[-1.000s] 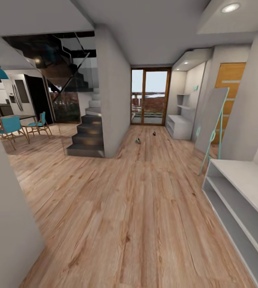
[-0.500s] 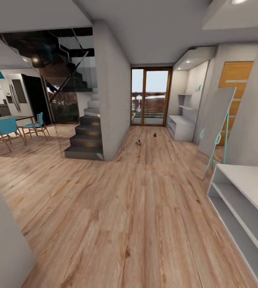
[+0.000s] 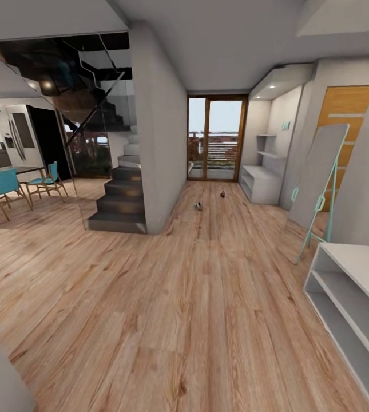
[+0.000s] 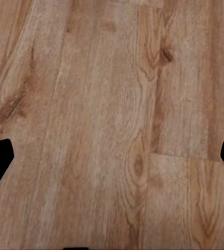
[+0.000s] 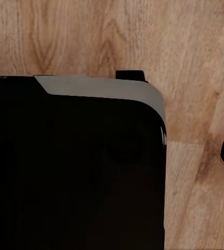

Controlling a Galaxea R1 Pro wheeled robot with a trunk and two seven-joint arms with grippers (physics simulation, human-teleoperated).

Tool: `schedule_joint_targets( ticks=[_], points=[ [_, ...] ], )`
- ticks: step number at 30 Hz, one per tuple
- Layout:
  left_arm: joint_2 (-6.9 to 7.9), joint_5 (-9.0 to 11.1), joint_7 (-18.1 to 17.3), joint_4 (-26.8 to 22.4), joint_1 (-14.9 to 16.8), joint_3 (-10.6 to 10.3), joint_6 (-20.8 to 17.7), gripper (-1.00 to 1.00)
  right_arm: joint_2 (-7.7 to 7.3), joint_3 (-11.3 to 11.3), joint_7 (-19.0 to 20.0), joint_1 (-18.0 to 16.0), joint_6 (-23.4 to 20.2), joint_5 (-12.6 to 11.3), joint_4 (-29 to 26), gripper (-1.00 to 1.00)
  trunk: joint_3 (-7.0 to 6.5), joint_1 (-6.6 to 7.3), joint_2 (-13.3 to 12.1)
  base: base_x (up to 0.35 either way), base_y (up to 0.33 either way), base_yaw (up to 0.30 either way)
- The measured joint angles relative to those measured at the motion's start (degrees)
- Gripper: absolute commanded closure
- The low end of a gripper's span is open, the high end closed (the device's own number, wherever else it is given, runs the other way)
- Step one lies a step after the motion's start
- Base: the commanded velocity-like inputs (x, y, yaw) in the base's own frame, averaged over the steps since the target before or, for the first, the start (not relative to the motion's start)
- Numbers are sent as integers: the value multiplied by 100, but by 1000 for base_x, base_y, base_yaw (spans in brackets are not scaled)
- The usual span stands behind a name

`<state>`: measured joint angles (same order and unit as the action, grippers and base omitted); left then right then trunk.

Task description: Pick up the two gym shoes and the two sandals from the corridor floor and place them onto the hallstand (shoe rack) in the corridor, making sure they are on the rack and not on the floor. Arrange them so the two gym shoes are next to each other and the two sandals are next to each other.

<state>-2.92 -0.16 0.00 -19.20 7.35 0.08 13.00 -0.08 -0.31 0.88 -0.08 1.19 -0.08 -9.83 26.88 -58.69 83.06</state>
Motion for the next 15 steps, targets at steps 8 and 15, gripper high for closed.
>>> schedule_joint_targets(
  ticks=[8,15],
  points=[
    [2,0,0,1,1,0,0,-100,0,0,0,0,0,0,0,-100,0,0,0,345,0,-153],
    [2,0,0,1,1,0,0,-100,0,0,0,0,0,0,0,-100,0,0,0,345,0,-225]
  ],
)
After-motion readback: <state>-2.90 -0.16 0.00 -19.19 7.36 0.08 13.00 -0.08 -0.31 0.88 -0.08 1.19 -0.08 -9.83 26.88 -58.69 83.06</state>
